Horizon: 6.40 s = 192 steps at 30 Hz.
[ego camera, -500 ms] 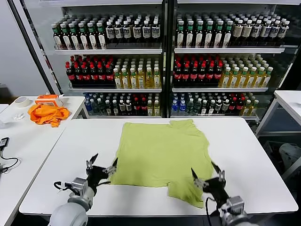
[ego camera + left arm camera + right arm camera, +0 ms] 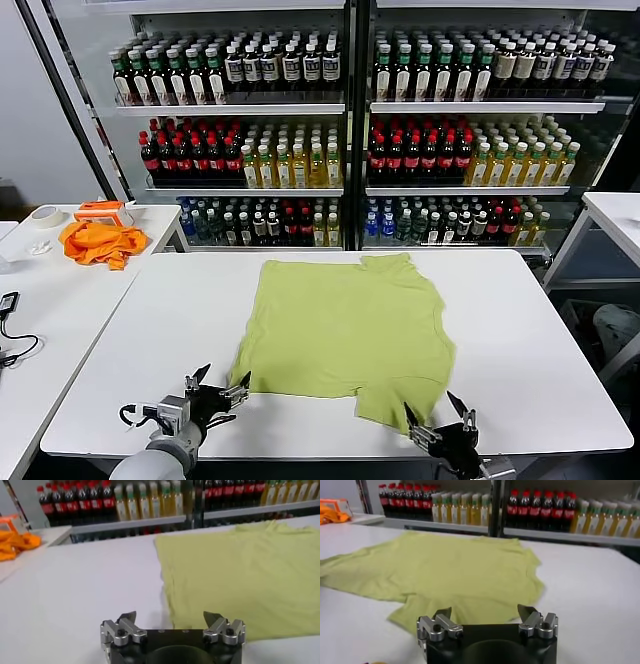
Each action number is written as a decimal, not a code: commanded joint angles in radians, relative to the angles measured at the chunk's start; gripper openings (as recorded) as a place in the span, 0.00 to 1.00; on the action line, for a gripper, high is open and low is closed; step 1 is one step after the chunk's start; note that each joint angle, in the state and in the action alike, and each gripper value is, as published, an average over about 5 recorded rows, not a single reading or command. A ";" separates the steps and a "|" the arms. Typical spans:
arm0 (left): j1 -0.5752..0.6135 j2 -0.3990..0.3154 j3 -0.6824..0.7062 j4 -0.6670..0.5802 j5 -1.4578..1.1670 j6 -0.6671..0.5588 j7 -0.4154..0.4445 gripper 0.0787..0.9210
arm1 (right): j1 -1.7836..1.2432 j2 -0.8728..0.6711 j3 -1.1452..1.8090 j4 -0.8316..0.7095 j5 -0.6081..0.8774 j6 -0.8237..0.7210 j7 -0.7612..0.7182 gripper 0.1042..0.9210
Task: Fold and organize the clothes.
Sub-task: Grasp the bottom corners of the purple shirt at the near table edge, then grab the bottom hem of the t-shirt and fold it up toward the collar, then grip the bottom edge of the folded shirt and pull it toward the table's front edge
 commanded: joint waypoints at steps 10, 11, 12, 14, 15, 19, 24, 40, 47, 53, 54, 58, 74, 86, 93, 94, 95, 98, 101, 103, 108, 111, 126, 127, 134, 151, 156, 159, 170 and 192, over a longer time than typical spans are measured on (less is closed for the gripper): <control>0.012 -0.021 0.016 0.028 -0.025 0.015 -0.027 0.63 | -0.011 0.007 -0.031 -0.010 0.085 -0.033 0.053 0.57; 0.014 -0.023 0.021 0.026 -0.025 0.011 -0.027 0.60 | -0.010 0.008 -0.031 -0.012 0.085 -0.032 0.051 0.53; 0.016 -0.024 0.026 0.025 -0.025 0.008 -0.027 0.56 | -0.009 0.008 -0.031 -0.014 0.086 -0.031 0.049 0.49; 0.016 -0.029 0.037 0.025 -0.023 0.002 -0.028 0.50 | -0.006 0.009 -0.030 -0.017 0.086 -0.027 0.042 0.42; 0.014 -0.031 0.041 0.026 -0.022 0.001 -0.028 0.46 | -0.003 0.010 -0.029 -0.018 0.086 -0.025 0.038 0.38; 0.010 -0.037 0.050 0.026 -0.020 0.001 -0.028 0.32 | 0.006 0.011 -0.026 -0.021 0.100 -0.020 0.021 0.23; 0.012 -0.042 0.053 0.021 -0.017 -0.005 -0.025 0.15 | 0.010 0.008 -0.015 -0.030 0.123 0.010 -0.025 0.05; 0.189 0.036 0.018 -0.221 -0.036 0.018 -0.096 0.01 | -0.179 -0.075 0.125 0.217 0.160 -0.037 -0.029 0.00; 0.295 0.077 -0.018 -0.323 -0.051 0.026 -0.116 0.01 | -0.292 -0.107 0.164 0.289 0.159 -0.053 -0.023 0.00; 0.374 0.099 -0.068 -0.376 -0.049 0.034 -0.136 0.01 | -0.312 -0.118 0.178 0.322 0.160 -0.058 -0.015 0.00; 0.377 0.100 -0.074 -0.377 -0.049 0.033 -0.135 0.01 | -0.308 -0.119 0.176 0.324 0.160 -0.060 -0.014 0.00; 0.344 0.097 -0.068 -0.326 -0.049 0.015 -0.122 0.01 | -0.270 -0.120 0.167 0.296 0.152 -0.058 -0.007 0.00; 0.266 0.080 -0.018 -0.231 -0.034 -0.002 -0.089 0.01 | -0.064 -0.075 0.073 0.055 0.106 -0.056 -0.010 0.49; 0.271 0.066 -0.014 -0.240 -0.024 -0.003 -0.084 0.01 | 0.014 -0.058 0.007 0.016 0.194 -0.118 -0.002 0.57; 0.272 0.057 -0.005 -0.241 -0.013 -0.005 -0.079 0.01 | -0.011 -0.051 0.000 0.036 0.201 -0.143 0.017 0.34; 0.272 0.055 -0.003 -0.241 -0.010 -0.006 -0.078 0.01 | -0.014 -0.049 0.001 0.039 0.201 -0.144 0.020 0.31; 0.271 0.054 -0.001 -0.241 -0.008 -0.006 -0.077 0.01 | -0.016 -0.048 0.002 0.040 0.200 -0.145 0.021 0.27; 0.268 0.052 0.003 -0.241 -0.006 -0.007 -0.077 0.01 | -0.019 -0.044 0.006 0.044 0.199 -0.142 0.024 0.16; 0.265 0.052 0.004 -0.238 -0.003 -0.010 -0.076 0.01 | -0.020 -0.043 0.014 0.049 0.197 -0.136 0.024 0.06; 0.263 0.053 0.003 -0.234 -0.002 -0.014 -0.075 0.01 | -0.020 -0.044 0.022 0.057 0.197 -0.131 0.018 0.02; 0.278 0.057 -0.007 -0.243 -0.003 -0.020 -0.074 0.01 | -0.053 -0.062 0.063 0.120 0.203 -0.141 0.003 0.00; 0.303 0.064 -0.026 -0.270 -0.007 -0.017 -0.073 0.01 | -0.100 -0.084 0.096 0.186 0.213 -0.161 0.002 0.00; 0.153 0.141 -0.161 -0.221 -0.200 -0.041 -0.002 0.01 | 0.269 -0.135 0.107 0.164 0.432 -0.321 0.106 0.00; 0.132 0.146 -0.157 -0.205 -0.205 -0.048 0.005 0.01 | 0.301 -0.134 0.097 0.142 0.440 -0.323 0.110 0.00; -0.089 0.121 -0.035 -0.007 -0.217 -0.094 0.044 0.01 | 0.471 -0.102 0.021 -0.035 0.448 -0.324 0.108 0.00; -0.353 0.056 0.119 0.293 -0.156 -0.132 0.098 0.01 | 0.570 -0.022 -0.041 -0.252 0.384 -0.321 0.047 0.00; -0.389 0.064 0.133 0.343 -0.148 -0.138 0.108 0.01 | 0.601 0.000 -0.066 -0.284 0.368 -0.319 0.042 0.00; -0.402 0.061 0.141 0.368 -0.133 -0.148 0.115 0.01 | 0.611 0.004 -0.077 -0.298 0.361 -0.317 0.036 0.00; -0.433 0.036 0.138 0.445 -0.089 -0.168 0.102 0.03 | 0.593 0.001 -0.062 -0.283 0.311 -0.316 0.009 0.19; -0.210 0.073 0.078 0.166 -0.124 0.035 0.022 0.74 | 0.395 -0.040 -0.001 -0.216 0.247 -0.253 -0.007 0.83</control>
